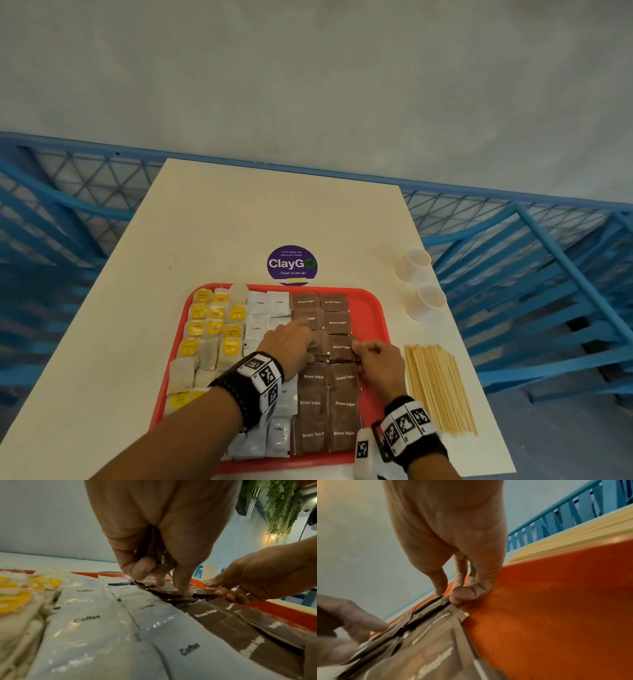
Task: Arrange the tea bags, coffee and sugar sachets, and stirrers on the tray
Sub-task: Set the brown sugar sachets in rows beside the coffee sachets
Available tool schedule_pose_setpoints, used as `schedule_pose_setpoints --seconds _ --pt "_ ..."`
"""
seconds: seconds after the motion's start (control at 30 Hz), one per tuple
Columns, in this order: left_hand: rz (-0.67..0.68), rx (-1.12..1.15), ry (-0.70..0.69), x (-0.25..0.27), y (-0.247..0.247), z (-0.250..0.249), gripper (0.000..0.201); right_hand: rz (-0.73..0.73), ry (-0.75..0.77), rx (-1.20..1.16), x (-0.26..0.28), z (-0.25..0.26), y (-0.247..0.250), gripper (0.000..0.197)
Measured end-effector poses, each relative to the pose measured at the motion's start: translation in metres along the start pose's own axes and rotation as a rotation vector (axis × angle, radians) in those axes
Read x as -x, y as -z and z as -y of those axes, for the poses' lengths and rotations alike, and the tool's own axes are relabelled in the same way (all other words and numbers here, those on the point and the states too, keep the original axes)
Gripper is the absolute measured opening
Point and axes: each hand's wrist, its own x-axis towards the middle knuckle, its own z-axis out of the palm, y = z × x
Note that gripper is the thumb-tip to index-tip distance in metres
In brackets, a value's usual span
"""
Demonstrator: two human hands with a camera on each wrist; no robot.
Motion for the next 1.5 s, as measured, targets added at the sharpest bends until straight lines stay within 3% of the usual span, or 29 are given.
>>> schedule_pose_setpoints --seconds 0.13,0.2,0.27,0.3,0.43,0.53,0.6,0.73,0.8,1.0,1.13,1.23,1.3,1.5 --pt "-0.092 0.494 0.096 0.021 0.016 -0.006 0.024 -0.055 0.073 0.095 0.01 0.005 0.009 0.023" --pt "0.06 1.053 0.241 0.04 0.031 -0.01 0.035 -0.105 0.154 0.132 0.024 0.016 0.02 0.021" --pt "0.268 1.664 0.332 0.062 0.042 -0.01 0.037 -0.042 0.273 0.099 0.051 0.04 0.032 0.022" --pt "0.313 1.802 0.339 0.072 0.046 -0.007 0.036 0.019 0.32 0.058 0.067 0.055 0.037 0.02" --pt "0.28 1.755 0.258 0.103 0.052 -0.012 0.032 0.21 0.385 0.042 0.122 0.098 0.043 0.038" --pt "0.136 1.584 0.267 0.122 0.058 -0.022 0.03 0.247 0.433 0.077 0.138 0.105 0.032 0.023" --pt "0.031 1.484 0.275 0.133 0.062 -0.023 0.031 0.284 0.456 -0.049 0.144 0.105 0.027 0.016" --pt "-0.046 1.56 0.272 0.151 0.067 -0.016 0.038 0.418 0.352 -0.394 0.159 0.106 0.026 0.023" --pt "-0.04 1.62 0.285 0.156 0.066 -0.012 0.041 0.428 0.323 -0.42 0.164 0.103 0.023 0.026" --pt "-0.124 1.475 0.328 0.171 0.05 -0.007 0.031 0.57 0.143 -0.428 0.174 0.081 0.018 0.011" --pt "-0.093 1.499 0.444 0.179 0.03 -0.005 0.03 0.535 0.071 -0.465 0.178 0.065 0.018 0.02" --pt "-0.055 1.493 0.479 0.177 0.019 -0.006 0.028 0.511 0.02 -0.471 0.175 0.056 0.014 0.004" --pt "-0.056 1.482 0.486 0.175 0.019 -0.004 0.026 0.484 0.007 -0.432 0.165 0.05 0.013 0.003" --pt "-0.121 1.479 0.483 0.171 0.023 0.018 0.028 0.221 -0.037 -0.203 0.096 0.03 0.01 0.014"
